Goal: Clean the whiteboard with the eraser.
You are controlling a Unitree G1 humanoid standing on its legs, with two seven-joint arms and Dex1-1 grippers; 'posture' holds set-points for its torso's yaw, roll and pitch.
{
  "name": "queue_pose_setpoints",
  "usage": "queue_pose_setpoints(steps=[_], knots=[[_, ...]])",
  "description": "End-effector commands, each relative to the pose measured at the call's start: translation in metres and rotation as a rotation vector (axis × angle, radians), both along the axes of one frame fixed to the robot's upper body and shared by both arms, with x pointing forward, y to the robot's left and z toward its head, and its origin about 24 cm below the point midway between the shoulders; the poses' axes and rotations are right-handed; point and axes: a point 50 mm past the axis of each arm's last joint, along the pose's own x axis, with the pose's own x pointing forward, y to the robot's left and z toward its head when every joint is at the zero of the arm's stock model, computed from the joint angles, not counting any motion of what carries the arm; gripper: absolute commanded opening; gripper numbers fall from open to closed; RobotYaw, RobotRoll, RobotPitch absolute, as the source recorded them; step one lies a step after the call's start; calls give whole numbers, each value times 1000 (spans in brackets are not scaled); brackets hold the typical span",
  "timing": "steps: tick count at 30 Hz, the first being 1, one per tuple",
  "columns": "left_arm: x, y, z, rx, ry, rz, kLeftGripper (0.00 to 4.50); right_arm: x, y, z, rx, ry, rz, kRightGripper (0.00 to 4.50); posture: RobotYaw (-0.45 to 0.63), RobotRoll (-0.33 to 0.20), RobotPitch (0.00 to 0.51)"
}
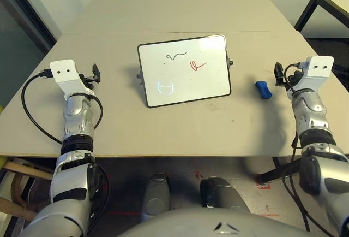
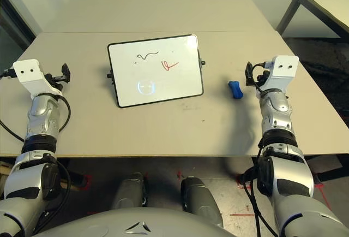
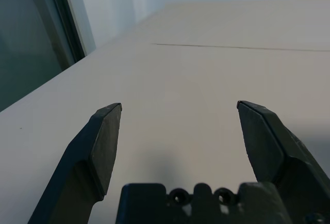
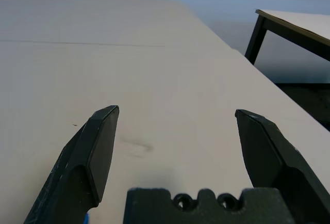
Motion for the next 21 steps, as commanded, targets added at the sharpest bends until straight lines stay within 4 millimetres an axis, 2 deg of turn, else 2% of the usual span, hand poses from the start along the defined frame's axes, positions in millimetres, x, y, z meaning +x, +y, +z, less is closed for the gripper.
queue_pose_setpoints(steps=[1,6,13,18,21], knots=[[-4,1,-7,-15,16,8,4500,1,0,3,-5,-2,1,4478,246,0,48],[-5,2,-8,-14,18,8,4500,3,4,5,3,-16,12,4478,236,0,51],[0,4,11,28,8,-135,4500,6,10,20,-23,26,3,4478,219,0,52],[4,1,24,66,35,-319,4500,7,20,33,44,198,119,4478,211,0,57],[1,3,34,73,26,-445,4500,1,34,30,34,396,232,4478,218,0,56]])
